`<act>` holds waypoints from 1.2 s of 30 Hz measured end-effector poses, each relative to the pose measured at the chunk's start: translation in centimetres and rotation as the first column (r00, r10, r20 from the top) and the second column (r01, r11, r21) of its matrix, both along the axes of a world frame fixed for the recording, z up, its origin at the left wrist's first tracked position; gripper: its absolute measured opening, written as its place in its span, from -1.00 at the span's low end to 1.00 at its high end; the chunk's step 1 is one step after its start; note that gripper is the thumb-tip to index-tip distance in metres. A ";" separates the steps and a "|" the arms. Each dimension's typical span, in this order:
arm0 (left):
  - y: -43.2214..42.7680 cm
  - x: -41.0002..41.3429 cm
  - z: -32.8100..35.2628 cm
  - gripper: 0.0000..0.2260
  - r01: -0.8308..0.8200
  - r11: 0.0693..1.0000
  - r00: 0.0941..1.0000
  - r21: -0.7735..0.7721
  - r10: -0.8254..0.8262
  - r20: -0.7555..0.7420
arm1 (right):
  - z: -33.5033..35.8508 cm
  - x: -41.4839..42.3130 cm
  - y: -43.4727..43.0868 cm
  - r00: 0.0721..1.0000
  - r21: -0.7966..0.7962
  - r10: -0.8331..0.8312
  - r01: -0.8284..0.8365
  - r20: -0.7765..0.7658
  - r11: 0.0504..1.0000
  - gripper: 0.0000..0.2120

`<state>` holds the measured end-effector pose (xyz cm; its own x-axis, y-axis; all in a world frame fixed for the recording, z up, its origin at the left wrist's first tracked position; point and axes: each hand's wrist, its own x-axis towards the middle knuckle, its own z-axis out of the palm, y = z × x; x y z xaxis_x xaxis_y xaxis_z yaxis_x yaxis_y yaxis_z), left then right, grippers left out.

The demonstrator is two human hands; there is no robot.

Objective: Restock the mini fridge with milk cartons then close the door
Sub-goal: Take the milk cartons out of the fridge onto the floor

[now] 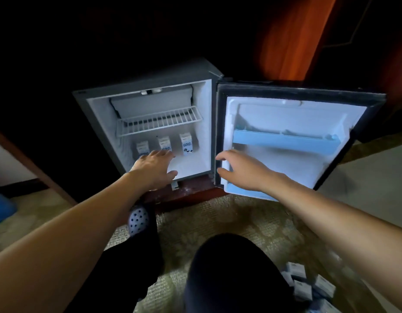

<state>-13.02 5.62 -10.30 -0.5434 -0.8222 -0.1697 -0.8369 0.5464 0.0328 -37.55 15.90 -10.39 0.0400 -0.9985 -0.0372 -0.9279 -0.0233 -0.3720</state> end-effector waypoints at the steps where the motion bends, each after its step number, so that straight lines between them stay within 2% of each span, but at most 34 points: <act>1: -0.7 0.8 -0.4 -0.42 -0.015 1.000 1.000 0.001 0.015 0.002 | -0.2 0.9 -1.2 1.000 0.005 0.021 -0.021 -0.009 1.000 -0.56; 8: -5.9 3.5 -4.4 -0.48 -0.097 0.995 0.993 -0.019 0.096 -0.063 | -3.0 4.1 -9.1 0.989 0.063 0.125 -0.121 -0.074 0.991 -0.54; 15: -11.0 4.0 -9.0 -0.47 -0.133 0.991 0.989 -0.031 0.131 -0.076 | -7.0 5.6 -16.7 0.978 0.092 0.198 -0.191 -0.064 0.977 -0.51; 26: -20.1 4.3 -17.3 -0.26 -0.339 0.937 0.923 0.086 0.348 -0.161 | -15.4 9.5 -28.4 0.969 -0.015 0.235 -0.237 -0.073 0.971 -0.37; 30: -21.6 4.2 -19.5 -0.15 -0.307 0.950 0.948 0.049 0.310 -0.077 | -17.7 10.2 -30.3 0.987 -0.086 0.146 -0.151 -0.061 0.985 -0.32; 33: -21.5 4.0 -21.1 -0.11 -0.311 0.950 0.943 0.034 0.312 -0.117 | -19.6 10.4 -30.5 0.989 -0.050 0.108 -0.113 -0.097 0.992 -0.26; 36: -20.4 4.0 -21.7 -0.20 -0.294 0.949 0.944 -0.110 0.270 -0.190 | -20.7 10.2 -30.2 0.990 -0.087 0.097 -0.107 -0.104 0.991 -0.23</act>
